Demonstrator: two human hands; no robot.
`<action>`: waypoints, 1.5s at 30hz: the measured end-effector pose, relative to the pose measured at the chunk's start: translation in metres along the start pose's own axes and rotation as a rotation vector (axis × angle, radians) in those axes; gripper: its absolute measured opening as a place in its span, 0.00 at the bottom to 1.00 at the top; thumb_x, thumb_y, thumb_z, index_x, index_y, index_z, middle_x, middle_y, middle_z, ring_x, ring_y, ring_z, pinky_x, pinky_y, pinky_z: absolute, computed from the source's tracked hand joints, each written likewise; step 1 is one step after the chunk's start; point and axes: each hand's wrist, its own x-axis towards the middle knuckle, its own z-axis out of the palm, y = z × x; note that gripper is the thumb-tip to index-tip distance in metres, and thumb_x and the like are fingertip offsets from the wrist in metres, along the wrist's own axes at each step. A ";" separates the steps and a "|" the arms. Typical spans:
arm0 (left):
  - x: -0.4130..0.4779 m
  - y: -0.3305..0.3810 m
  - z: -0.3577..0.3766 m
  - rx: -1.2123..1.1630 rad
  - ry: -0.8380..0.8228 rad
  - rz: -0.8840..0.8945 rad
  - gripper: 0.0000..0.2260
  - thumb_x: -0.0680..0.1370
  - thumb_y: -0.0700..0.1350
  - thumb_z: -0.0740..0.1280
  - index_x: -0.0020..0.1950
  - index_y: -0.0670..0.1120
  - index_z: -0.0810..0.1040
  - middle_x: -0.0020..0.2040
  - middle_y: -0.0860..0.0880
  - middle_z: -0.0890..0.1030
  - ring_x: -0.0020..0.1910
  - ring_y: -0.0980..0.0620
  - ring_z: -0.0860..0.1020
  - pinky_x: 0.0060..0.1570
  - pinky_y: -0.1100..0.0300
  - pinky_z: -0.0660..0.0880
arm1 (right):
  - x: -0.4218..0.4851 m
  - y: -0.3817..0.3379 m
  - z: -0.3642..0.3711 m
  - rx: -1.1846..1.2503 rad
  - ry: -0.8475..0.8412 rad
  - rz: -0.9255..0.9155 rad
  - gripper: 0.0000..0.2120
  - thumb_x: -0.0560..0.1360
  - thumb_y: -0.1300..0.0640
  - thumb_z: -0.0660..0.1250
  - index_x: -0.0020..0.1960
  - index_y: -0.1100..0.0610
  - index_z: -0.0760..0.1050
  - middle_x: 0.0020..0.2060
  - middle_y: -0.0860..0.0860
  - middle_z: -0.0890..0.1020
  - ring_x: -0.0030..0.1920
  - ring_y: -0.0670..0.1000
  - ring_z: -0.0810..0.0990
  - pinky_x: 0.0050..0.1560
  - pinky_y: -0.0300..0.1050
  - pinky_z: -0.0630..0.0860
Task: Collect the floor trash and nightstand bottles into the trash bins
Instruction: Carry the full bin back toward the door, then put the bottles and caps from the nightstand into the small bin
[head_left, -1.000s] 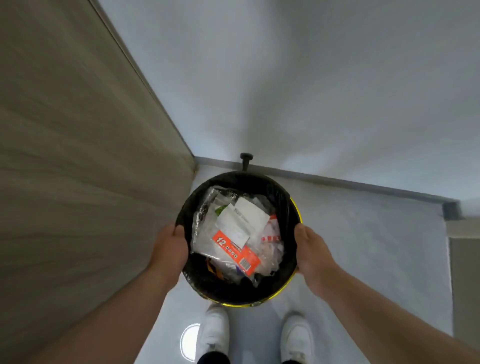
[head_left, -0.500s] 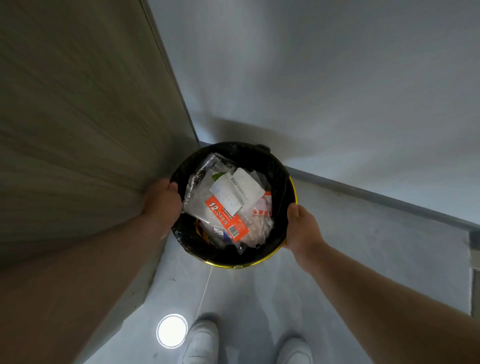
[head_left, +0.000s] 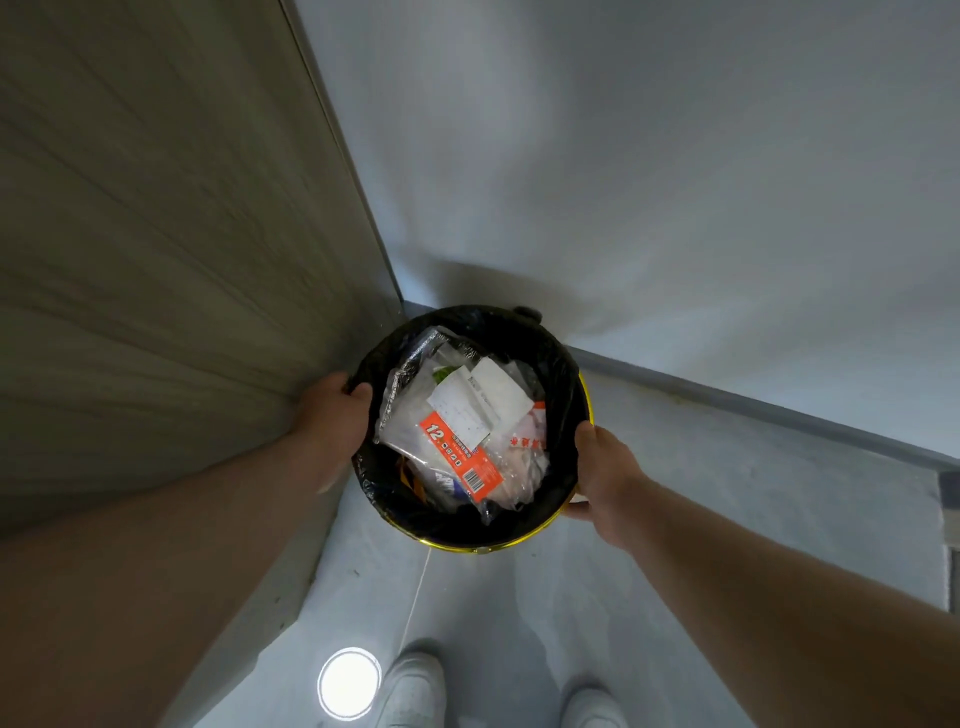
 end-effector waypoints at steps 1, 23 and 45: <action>-0.009 0.011 -0.005 0.009 0.018 0.010 0.19 0.78 0.47 0.63 0.68 0.41 0.71 0.67 0.40 0.73 0.62 0.44 0.73 0.61 0.51 0.70 | -0.009 -0.009 -0.005 -0.023 0.018 -0.001 0.19 0.79 0.47 0.52 0.64 0.55 0.68 0.59 0.56 0.75 0.58 0.59 0.75 0.57 0.58 0.77; -0.487 0.264 -0.251 -0.483 -0.189 0.286 0.22 0.64 0.63 0.64 0.54 0.56 0.78 0.59 0.55 0.80 0.61 0.56 0.76 0.60 0.58 0.69 | -0.526 -0.137 -0.217 -0.214 -0.293 -0.565 0.14 0.80 0.57 0.56 0.58 0.67 0.70 0.55 0.61 0.74 0.53 0.58 0.71 0.56 0.48 0.67; -0.877 0.048 -0.519 -0.785 0.711 0.305 0.15 0.74 0.58 0.60 0.54 0.58 0.82 0.56 0.57 0.83 0.64 0.57 0.75 0.57 0.61 0.72 | -0.917 -0.027 -0.075 -0.617 -1.169 -1.061 0.16 0.78 0.45 0.57 0.64 0.45 0.72 0.59 0.44 0.77 0.62 0.47 0.74 0.64 0.47 0.69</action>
